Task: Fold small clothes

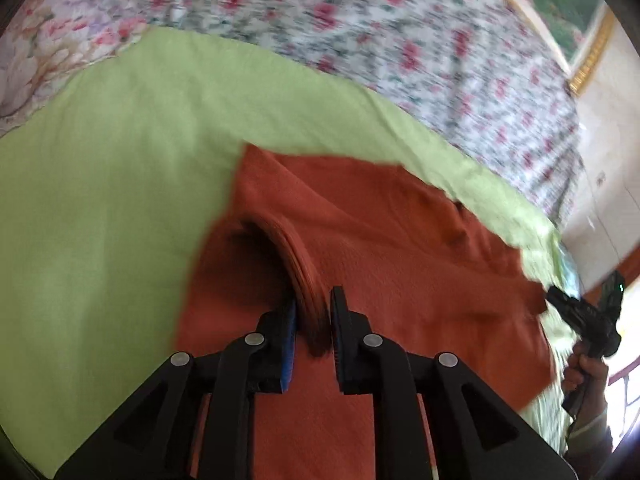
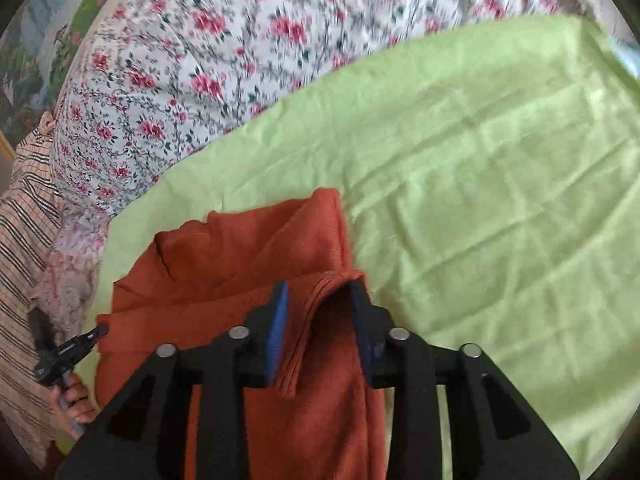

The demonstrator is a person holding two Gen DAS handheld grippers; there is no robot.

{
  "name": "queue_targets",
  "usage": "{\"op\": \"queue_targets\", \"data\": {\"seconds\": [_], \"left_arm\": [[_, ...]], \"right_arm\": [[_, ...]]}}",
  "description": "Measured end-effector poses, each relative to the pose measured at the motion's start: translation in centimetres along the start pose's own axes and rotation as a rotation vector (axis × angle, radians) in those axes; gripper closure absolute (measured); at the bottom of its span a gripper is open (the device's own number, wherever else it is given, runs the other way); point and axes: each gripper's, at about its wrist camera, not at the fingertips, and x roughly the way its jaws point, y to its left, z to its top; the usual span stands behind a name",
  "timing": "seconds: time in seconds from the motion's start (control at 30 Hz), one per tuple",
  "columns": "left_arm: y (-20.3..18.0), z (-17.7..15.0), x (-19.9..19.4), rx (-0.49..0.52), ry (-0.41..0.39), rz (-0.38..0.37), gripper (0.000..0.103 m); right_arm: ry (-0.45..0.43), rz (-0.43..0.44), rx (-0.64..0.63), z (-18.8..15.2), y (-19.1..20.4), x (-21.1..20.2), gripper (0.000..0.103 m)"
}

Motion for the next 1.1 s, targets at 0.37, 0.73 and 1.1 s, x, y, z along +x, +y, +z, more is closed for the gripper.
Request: {"op": "queue_targets", "data": {"seconds": [0.37,0.73,1.1], "left_arm": [[-5.3,0.8,5.9,0.165,0.146,0.031,0.086],[-1.1,10.4,4.7,-0.023,-0.025,0.146,0.073],[-1.7,-2.5,-3.7,-0.082,-0.027,0.052,0.072]], "right_arm": [[0.239,0.104,-0.398,-5.6,7.9,4.1,0.071],[-0.018,-0.087,-0.138,4.2,3.1,4.4,0.069],[0.046,-0.017,-0.160,-3.1,4.6,1.0,0.069]]}}
